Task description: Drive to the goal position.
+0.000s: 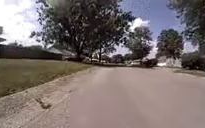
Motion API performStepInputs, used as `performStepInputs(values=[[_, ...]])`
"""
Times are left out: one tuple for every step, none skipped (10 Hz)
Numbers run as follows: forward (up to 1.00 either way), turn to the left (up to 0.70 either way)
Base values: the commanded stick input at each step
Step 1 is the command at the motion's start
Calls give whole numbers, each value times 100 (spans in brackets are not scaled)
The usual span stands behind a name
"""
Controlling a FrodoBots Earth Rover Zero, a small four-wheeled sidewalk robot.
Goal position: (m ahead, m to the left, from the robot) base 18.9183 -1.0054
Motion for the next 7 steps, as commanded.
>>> performStepInputs(values=[[100, 0], [100, 0], [100, 0], [100, 0], [100, 0], [100, 0], [100, 0]])
